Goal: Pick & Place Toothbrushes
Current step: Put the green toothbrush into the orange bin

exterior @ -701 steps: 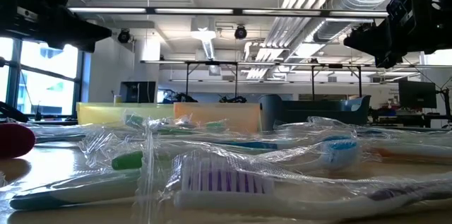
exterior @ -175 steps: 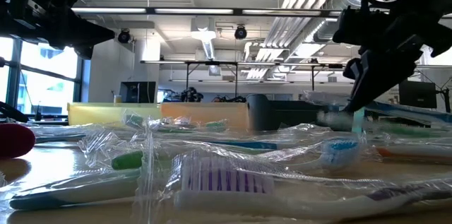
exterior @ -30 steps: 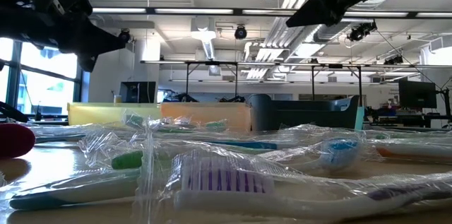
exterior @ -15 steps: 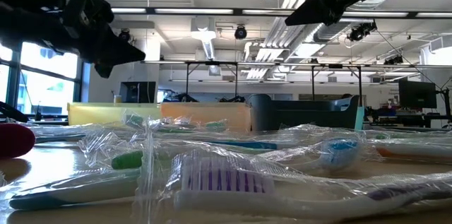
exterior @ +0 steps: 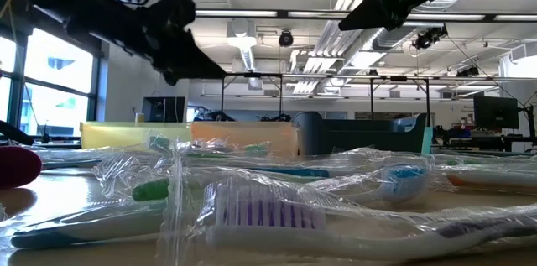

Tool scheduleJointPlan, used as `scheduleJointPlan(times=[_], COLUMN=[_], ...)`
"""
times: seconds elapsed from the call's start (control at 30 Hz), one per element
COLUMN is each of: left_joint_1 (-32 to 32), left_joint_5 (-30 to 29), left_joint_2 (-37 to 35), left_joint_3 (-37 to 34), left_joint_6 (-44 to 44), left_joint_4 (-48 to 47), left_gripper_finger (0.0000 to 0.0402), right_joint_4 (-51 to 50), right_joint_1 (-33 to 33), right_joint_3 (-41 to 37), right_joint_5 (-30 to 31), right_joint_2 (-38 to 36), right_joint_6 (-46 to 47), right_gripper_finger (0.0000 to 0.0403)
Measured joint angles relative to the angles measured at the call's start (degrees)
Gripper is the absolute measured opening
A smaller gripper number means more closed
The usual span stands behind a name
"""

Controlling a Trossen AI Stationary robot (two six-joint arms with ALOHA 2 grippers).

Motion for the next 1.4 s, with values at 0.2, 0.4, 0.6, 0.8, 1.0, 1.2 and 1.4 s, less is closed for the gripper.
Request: scheduleJointPlan(times=[0.2, 0.4, 0.6, 0.8, 1.0, 1.2, 1.4], left_joint_1=[0.0, 0.0, 0.0, 0.1, 0.0, 0.1, 0.5], left_joint_5=[0.0, 0.0, -0.2, -4.4, -7.3, -11.6, -15.8], left_joint_2=[9.7, 17.8, 23.4, 27.3, 29.7, 30.7, 30.7], left_joint_3=[9.2, 15.2, 20.1, 22.9, 23.8, 23.8, 23.8], left_joint_6=[0.0, 2.2, 4.4, 7.1, 7.0, 7.1, 7.8], left_joint_4=[-8.8, -8.9, -8.8, -9.9, -11.3, -9.5, -8.1], left_gripper_finger=[0.0000, 0.0000, 0.0000, 0.0000, 0.0000, 0.0000, 0.0000], right_joint_4=[0.0, 0.0, -0.1, -0.1, 0.0, 0.2, 0.4], right_joint_1=[0.0, 0.0, 0.0, 0.0, 0.0, 0.0, 0.0], right_joint_3=[0.0, 0.0, 0.0, 0.0, 0.0, 0.0, 0.0], right_joint_5=[0.0, 0.0, 0.2, 0.2, 0.2, 0.2, 0.5], right_joint_2=[0.0, 0.0, 0.0, 0.0, 0.0, 0.0, 0.0], right_joint_6=[0.0, 0.0, 0.0, 0.0, 0.0, 0.0, 0.0], right_gripper_finger=[0.0003, 0.0003, 0.0003, 0.0003, 0.0003, 0.0003, 0.0003])
